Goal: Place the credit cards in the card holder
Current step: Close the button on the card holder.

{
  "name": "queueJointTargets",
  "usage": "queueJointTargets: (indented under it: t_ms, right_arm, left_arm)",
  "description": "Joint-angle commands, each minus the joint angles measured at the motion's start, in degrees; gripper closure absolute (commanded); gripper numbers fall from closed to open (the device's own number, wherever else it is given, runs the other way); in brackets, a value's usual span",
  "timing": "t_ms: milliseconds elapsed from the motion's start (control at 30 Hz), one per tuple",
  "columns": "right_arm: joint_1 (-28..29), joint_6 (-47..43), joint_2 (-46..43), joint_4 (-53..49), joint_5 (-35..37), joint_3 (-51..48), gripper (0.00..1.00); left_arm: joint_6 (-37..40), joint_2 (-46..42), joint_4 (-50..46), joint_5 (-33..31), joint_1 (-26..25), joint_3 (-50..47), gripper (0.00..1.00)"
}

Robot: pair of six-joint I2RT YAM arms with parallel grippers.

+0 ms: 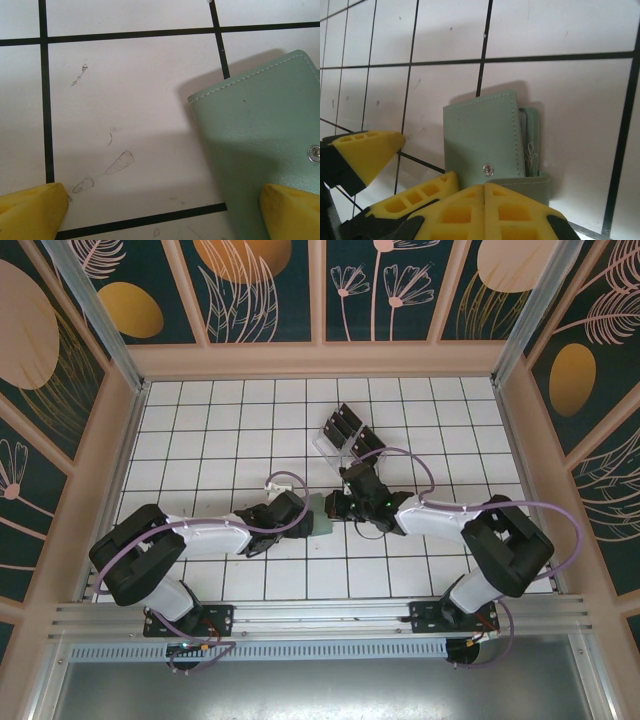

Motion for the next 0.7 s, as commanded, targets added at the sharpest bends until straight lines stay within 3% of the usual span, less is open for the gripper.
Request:
queueJointTargets:
  t_ms: [0,667]
  right_arm:
    - [0.9,0.8,1.7,2.1,-0.9,1.4,1.0]
    - [1.6,0.8,6.2,3.5,-1.5,4.2,1.0]
  left_arm:
    - [-0.7,2.1,-2.7,-0.7,0.5,-1.8,0.02]
    - [-0.7,2.1,-2.2,-0.3,0.5,-2.4,0.02]
